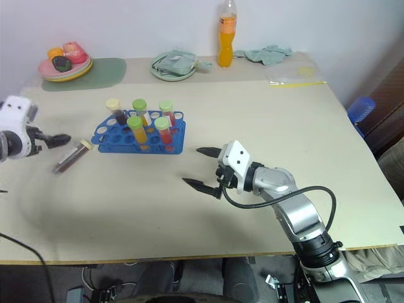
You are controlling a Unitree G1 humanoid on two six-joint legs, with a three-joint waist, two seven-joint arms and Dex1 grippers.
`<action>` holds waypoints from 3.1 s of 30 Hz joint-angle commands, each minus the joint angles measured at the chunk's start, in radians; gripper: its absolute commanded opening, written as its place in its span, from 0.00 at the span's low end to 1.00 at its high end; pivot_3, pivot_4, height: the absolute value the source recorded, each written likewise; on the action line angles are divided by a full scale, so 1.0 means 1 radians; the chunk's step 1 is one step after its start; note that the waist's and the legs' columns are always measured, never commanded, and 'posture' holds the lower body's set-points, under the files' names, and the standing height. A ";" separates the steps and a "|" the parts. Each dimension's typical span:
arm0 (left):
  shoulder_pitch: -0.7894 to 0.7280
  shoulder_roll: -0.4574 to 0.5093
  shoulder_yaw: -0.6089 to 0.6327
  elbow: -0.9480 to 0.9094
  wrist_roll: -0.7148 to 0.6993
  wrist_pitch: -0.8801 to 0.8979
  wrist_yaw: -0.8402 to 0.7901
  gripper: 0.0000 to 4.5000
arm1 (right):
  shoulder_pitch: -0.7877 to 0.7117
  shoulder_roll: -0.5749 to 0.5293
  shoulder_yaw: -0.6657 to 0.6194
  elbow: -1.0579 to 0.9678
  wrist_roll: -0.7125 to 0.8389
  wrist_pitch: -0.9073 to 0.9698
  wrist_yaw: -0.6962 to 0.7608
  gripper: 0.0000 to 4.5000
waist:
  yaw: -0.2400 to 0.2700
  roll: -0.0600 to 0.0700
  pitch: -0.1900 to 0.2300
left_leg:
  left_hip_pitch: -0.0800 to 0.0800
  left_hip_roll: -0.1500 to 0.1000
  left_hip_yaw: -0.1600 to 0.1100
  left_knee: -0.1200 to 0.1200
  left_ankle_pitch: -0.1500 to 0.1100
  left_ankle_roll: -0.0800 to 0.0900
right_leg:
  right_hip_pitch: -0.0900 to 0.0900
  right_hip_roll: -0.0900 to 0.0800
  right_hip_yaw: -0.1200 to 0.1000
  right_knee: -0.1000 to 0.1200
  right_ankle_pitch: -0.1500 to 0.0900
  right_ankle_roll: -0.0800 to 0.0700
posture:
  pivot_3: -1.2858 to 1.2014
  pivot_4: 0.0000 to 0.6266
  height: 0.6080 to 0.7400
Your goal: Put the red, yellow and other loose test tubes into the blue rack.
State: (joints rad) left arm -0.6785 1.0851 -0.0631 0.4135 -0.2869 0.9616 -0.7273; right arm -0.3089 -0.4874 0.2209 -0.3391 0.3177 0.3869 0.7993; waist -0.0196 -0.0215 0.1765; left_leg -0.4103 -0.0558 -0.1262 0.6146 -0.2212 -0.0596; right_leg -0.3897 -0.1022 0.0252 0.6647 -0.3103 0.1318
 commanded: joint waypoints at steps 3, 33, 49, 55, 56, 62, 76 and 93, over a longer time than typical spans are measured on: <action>-0.237 -0.029 -0.227 0.353 0.220 -0.164 -0.225 0.95 | 0.007 0.008 -0.007 -0.035 -0.007 -0.021 -0.010 1.00 | -0.001 -0.001 0.001 | 0.000 0.000 0.000 0.000 0.000 0.000 | 0.000 0.000 0.000 0.000 0.000 0.000 | 0.52 0.24 1.00; 0.240 -0.538 0.498 -0.299 0.056 -1.037 0.506 0.16 | 0.072 0.016 -0.004 -0.098 -0.006 0.007 -0.051 1.00 | -0.022 -0.005 -0.001 | -0.001 0.000 -0.003 0.001 0.000 0.000 | -0.002 -0.007 0.000 0.001 0.000 0.001 | 0.52 0.24 1.00; 0.415 -0.882 0.293 -0.501 0.195 -1.014 0.694 0.16 | 0.040 0.029 0.005 -0.055 -0.027 -0.022 -0.032 1.00 | 0.005 -0.007 -0.001 | 0.000 -0.001 0.000 0.004 0.000 0.000 | 0.000 -0.002 0.000 0.001 0.001 0.000 | 0.52 0.24 1.00; 0.404 -0.886 0.274 -0.446 0.203 -1.016 0.687 0.16 | 0.050 0.033 0.000 -0.065 -0.030 -0.018 -0.049 1.00 | 0.005 -0.007 -0.001 | 0.000 -0.001 0.000 0.004 0.000 0.000 | 0.000 -0.002 0.000 0.001 0.001 0.000 | 0.52 0.24 1.00; 0.402 -0.885 0.271 -0.439 0.208 -1.013 0.689 0.16 | 0.051 0.034 0.000 -0.065 -0.030 -0.018 -0.051 1.00 | 0.006 -0.007 -0.001 | 0.000 -0.001 0.000 0.004 0.000 0.000 | 0.000 -0.002 0.000 0.001 0.001 0.000 | 0.52 0.24 1.00; 0.399 -0.884 0.269 -0.417 0.234 -1.007 0.705 0.16 | 0.055 0.034 -0.001 -0.069 -0.028 -0.017 -0.058 1.00 | 0.005 -0.007 -0.001 | 0.000 -0.001 0.000 0.004 0.000 0.000 | 0.001 -0.002 0.000 0.001 0.001 0.000 | 0.52 0.24 1.00; 0.360 -0.895 0.271 -0.302 0.210 -1.074 0.676 0.16 | 0.053 0.035 0.002 -0.065 -0.024 -0.020 -0.049 1.00 | 0.006 -0.007 -0.001 | 0.000 -0.001 0.000 0.004 0.000 0.000 | 0.001 -0.002 0.000 0.001 0.001 0.000 | 0.52 0.24 1.00; 0.449 -0.846 0.363 -0.546 0.075 -0.987 0.633 0.99 | 0.055 -0.018 -0.104 -0.112 0.049 0.042 -0.036 1.00 | 0.004 -0.007 -0.001 | 0.000 0.000 -0.001 0.003 0.000 0.000 | 0.000 -0.002 0.000 0.000 0.001 0.000 | 0.52 0.24 1.00</action>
State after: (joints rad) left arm -0.2372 0.2116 0.2626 -0.0399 -0.1681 -0.0523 -0.0721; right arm -0.2465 -0.4911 0.1754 -0.3969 0.3250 0.4132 0.7583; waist -0.0151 -0.0282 0.1756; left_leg -0.4106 -0.0559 -0.1277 0.6179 -0.2212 -0.0594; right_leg -0.3894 -0.1041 0.0252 0.6650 -0.3095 0.1314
